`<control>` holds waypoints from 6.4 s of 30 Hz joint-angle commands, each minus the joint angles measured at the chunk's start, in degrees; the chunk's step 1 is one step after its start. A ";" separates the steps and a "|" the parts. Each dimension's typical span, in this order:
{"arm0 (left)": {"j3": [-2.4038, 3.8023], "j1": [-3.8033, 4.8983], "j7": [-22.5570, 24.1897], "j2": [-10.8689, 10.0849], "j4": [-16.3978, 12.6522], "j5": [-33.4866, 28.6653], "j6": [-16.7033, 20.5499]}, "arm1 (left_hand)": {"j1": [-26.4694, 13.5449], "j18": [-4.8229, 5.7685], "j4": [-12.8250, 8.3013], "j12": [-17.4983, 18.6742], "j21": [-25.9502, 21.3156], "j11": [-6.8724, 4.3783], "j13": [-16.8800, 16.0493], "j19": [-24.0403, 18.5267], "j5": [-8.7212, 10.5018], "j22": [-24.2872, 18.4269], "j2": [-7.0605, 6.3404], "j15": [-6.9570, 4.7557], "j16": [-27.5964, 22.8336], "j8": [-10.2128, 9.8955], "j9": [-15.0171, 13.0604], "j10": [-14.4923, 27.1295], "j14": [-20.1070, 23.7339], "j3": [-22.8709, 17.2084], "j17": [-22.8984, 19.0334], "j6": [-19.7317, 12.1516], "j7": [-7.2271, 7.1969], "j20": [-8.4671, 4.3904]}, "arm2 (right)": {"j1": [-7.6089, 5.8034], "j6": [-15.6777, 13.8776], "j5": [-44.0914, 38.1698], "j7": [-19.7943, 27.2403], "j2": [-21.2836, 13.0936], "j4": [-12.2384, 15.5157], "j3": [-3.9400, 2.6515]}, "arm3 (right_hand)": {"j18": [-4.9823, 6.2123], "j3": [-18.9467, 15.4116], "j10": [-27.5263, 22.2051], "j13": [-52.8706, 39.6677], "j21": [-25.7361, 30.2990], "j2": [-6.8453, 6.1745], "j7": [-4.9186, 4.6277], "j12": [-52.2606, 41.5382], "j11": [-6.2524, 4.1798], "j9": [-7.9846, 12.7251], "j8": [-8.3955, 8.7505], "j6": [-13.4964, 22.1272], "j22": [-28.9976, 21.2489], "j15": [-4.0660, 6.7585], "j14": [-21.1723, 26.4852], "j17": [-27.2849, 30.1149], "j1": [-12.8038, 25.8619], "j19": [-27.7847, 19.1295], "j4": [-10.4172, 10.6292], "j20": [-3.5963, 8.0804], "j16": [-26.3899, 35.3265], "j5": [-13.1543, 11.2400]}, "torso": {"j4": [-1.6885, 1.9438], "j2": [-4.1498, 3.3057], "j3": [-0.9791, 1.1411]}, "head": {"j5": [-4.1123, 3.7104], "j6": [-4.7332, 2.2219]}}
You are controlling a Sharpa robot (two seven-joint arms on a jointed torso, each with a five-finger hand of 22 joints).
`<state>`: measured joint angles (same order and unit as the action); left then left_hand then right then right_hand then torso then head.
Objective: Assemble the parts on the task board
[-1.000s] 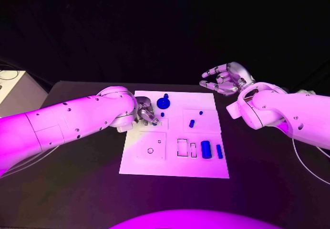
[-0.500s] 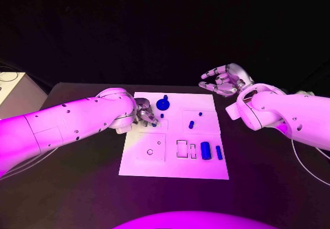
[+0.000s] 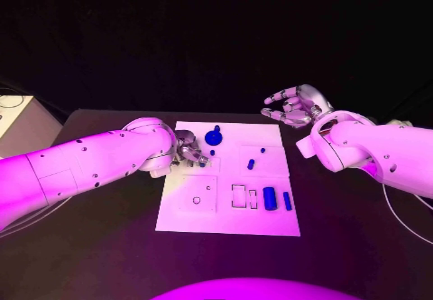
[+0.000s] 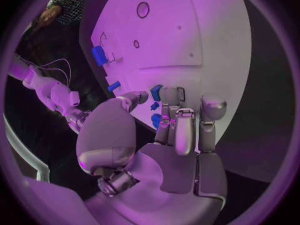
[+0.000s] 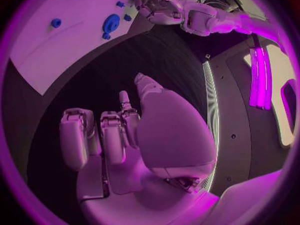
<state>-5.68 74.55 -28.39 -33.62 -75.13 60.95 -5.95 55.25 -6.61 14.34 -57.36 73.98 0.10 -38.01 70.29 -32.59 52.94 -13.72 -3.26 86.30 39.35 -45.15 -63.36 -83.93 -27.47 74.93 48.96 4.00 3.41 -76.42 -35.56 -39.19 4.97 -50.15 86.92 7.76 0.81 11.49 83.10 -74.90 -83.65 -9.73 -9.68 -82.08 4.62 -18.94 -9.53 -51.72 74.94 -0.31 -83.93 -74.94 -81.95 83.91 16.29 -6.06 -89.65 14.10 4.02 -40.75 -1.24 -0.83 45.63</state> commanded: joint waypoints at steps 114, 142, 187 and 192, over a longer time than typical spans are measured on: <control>3.52 2.96 4.85 9.62 24.63 -7.83 -4.97 | 13.91 -1.13 1.62 0.98 -1.97 1.98 3.42 -2.63 7.18 -2.89 6.78 1.96 -0.96 -3.28 4.52 6.24 -1.31 3.76 5.79 -3.05 2.19 1.56 | 0.16 0.96 0.25 0.44 0.71 -1.08 -0.03 | 1.16 0.76 -0.25 -8.69 0.40 0.03 0.08 0.10 0.10 0.09 -0.26 0.59 8.46 0.00 -5.70 -13.81 0.83 2.70 -0.14 -0.04 0.39 -0.17 | -0.29 -0.75 -0.18 | 0.54 -1.25; 3.49 2.95 7.29 2.53 15.05 -13.16 0.06 | 17.24 -0.57 -9.35 0.58 0.76 1.08 4.92 -1.31 7.28 1.02 4.12 1.16 0.71 4.02 2.87 4.81 -2.85 -17.14 8.56 -3.27 1.42 0.91 | 0.16 2.26 0.25 -0.28 0.05 -0.91 -0.02 | 1.15 0.87 -0.18 -8.74 0.38 0.04 0.09 0.02 0.09 0.07 -0.37 0.54 8.48 0.00 -5.72 -13.86 0.93 2.72 -0.15 -0.04 0.36 -0.12 | 0.14 -0.51 -0.15 | 0.67 -0.96; 0.27 -0.54 4.22 -7.52 -4.83 -1.71 4.82 | 10.97 -0.02 -14.35 -1.19 3.23 0.26 3.60 0.56 6.70 4.59 2.69 0.31 1.41 5.40 3.90 1.31 -3.76 -25.22 9.98 -0.85 0.63 0.07 | 0.16 3.22 0.07 -0.73 -0.73 -0.68 0.06 | 1.14 1.15 -0.11 -8.76 0.38 -0.14 0.13 -0.04 0.05 0.05 -0.55 0.52 8.51 0.04 -5.72 -13.85 0.76 2.75 -0.38 -0.02 0.37 -0.32 | 0.51 -0.22 -0.11 | 1.18 -0.10; 0.22 -0.67 3.82 -7.22 -4.40 -0.58 5.51 | 10.90 -0.01 -14.40 -1.25 3.25 0.25 3.55 0.59 6.71 4.64 2.68 0.31 1.41 5.43 3.90 1.26 -3.76 -25.28 9.98 -0.84 0.64 0.07 | 0.16 3.37 0.07 -0.76 -0.67 -0.72 0.06 | 1.15 1.16 -0.09 -8.77 0.39 -0.13 0.12 -0.05 0.06 0.05 -0.57 0.52 8.50 0.04 -5.71 -13.83 0.85 2.75 -0.34 -0.02 0.39 -0.34 | 0.36 -0.27 -0.16 | 1.22 0.01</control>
<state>-5.46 73.93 -23.88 -40.99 -79.60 58.52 -1.15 66.29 -6.61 12.49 -58.25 76.94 0.30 -34.41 70.54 -25.81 57.59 -11.51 -2.56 87.57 44.38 -41.21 -61.77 -84.05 -39.92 74.92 47.62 4.72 3.60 -76.26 -32.95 -38.91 4.15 -50.82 86.18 7.83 0.82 12.28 83.11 -74.90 -83.44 -9.66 -9.48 -82.08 4.61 -18.88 -9.74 -51.52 74.90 -0.31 -83.93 -74.91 -81.44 83.90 15.97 -6.06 -89.45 14.10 4.44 -41.01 -1.35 0.36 45.57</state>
